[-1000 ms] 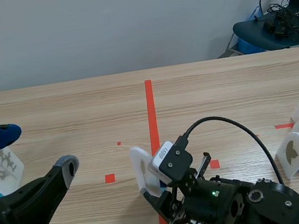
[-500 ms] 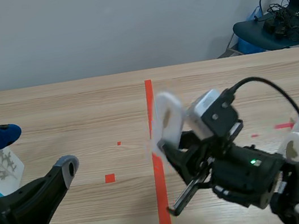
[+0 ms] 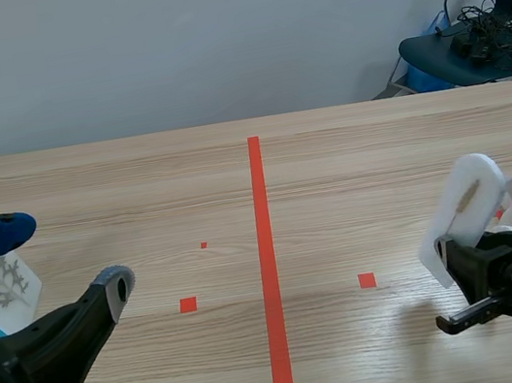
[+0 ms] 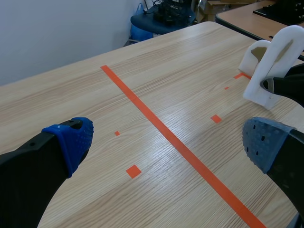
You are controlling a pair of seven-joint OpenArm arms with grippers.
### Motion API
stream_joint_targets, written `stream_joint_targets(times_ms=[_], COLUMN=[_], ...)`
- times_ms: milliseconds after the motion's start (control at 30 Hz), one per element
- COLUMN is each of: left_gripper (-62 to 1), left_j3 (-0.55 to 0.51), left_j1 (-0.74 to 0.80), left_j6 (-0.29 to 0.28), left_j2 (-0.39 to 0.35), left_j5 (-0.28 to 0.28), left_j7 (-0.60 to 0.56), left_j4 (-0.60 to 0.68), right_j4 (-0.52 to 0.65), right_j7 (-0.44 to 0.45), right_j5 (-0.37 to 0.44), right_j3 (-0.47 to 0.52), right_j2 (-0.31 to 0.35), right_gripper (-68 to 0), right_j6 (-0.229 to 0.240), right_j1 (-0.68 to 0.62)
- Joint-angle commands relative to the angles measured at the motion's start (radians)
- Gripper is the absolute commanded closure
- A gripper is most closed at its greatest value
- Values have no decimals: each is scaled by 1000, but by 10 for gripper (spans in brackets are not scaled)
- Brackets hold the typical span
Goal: Do the leaf sorting experiment
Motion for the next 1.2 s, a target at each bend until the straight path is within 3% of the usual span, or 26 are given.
stream_joint_targets(times_ms=[0, 200, 367, 700, 833, 1000, 1167], left_gripper=[-623, -623, -623, -623, -623, -623, -623], left_j3=[-6, -6, -6, -6, -6, -6, -6], left_j1=[-3, -4, -4, -3, -3, -3, -3], left_j6=[-2, -2, -2, -2, -2, -2, -2], left_j2=[2, 2, 2, 2, 2, 2, 2], left_j5=[-6, -6, -6, -6, -6, -6, -6], left_j7=[-11, -11, -11, -11, -11, -11, -11], left_j4=[6, 6, 6, 6, 6, 6, 6], right_j4=[-15, -130, -142, -146, -140, -56, 145], right_j7=[20, 35, 42, 34, 87, 76, 5], right_j5=[7, 7, 7, 7, 6, 8, 43], right_j3=[12, 47, 75, 75, 86, 168, 220], right_j2=[2, 2, 2, 2, 3, 4, 29], right_gripper=[-48, -49, -54, -235, -339, -459, -475], right_j6=[1, 1, 1, 1, 21, 114, 114], right_j1=[30, 58, 58, 58, 57, 47, -6])
